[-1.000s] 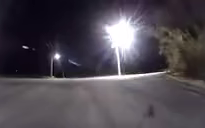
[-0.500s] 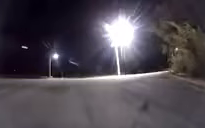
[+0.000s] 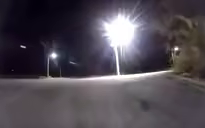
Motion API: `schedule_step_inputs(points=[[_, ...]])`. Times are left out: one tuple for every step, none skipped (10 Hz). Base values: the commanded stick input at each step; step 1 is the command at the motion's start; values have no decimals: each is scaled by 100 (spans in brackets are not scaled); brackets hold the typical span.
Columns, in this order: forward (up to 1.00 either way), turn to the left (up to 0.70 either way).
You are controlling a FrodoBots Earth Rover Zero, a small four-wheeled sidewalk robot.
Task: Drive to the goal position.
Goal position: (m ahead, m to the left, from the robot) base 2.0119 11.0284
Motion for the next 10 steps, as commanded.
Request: schedule_step_inputs(points=[[85, 0], [85, 0], [85, 0], [85, 0], [85, 0], [85, 0], [85, 0], [85, 0], [85, 0], [85, 0]])
